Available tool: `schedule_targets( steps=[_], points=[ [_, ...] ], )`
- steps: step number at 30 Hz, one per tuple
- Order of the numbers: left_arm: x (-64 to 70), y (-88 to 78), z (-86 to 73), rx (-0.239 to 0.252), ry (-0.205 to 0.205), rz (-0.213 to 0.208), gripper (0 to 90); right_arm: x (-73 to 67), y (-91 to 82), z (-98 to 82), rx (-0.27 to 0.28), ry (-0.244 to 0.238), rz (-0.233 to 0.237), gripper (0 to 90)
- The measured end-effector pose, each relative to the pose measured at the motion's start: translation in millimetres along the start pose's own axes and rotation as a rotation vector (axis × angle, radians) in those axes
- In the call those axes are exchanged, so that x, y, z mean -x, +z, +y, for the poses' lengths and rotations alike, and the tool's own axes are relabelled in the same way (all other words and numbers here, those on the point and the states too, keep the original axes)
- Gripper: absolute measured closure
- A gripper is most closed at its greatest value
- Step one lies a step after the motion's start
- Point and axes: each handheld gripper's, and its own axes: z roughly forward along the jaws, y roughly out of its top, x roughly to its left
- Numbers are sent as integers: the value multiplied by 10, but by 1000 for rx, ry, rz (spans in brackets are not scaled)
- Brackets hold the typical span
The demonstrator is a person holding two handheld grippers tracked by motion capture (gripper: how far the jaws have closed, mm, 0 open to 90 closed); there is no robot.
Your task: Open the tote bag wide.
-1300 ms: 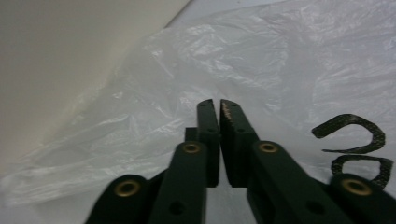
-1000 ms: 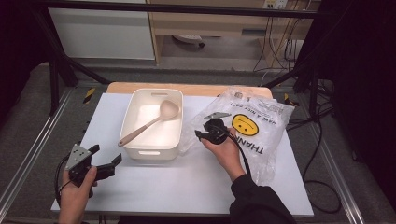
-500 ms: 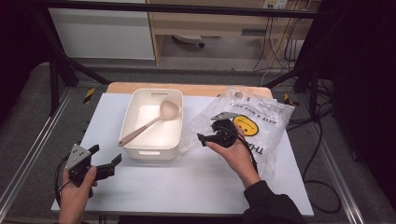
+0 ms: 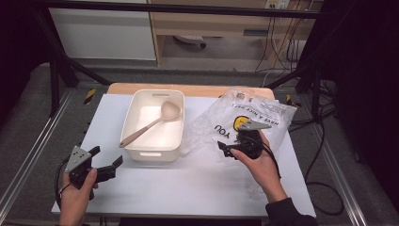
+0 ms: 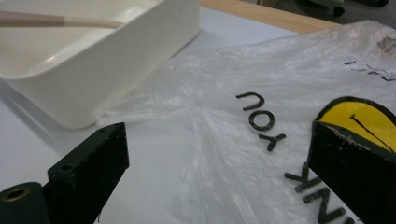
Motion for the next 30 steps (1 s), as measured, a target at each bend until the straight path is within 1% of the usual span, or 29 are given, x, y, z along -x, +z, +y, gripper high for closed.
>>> schedule_targets(
  steps=[3,6,8,10,12,15,17,18,20,26,30],
  points=[
    [-9,-4,-2,0,0,2,47,64,-59,-47,-14,-1,-6,59],
    [-17,2,-1,0,-1,1,47,116,-91,-81,-6,1,-4,55],
    [-12,0,0,5,-5,-3,47,140,-101,-93,-3,11,-6,55],
    [-13,-5,2,5,0,-4,48,163,-100,-105,1,12,-3,56],
    [-13,-3,3,5,1,-4,47,181,-94,-119,-8,20,-4,58],
    [-8,-4,6,6,3,-6,47,203,-80,-153,-23,18,-10,61],
    [-7,-4,6,5,6,-5,47,217,-78,-176,-34,24,-5,62],
    [-7,-2,5,3,4,-5,47,219,-71,-188,-38,29,-5,62],
    [-9,-3,3,2,2,-2,47,216,-39,-210,-55,20,0,59],
    [-5,5,1,0,0,-2,47,200,90,-278,-114,-20,11,51],
    [-9,-1,-1,2,-2,-1,48,209,156,-296,-140,-17,16,51]
  ],
)
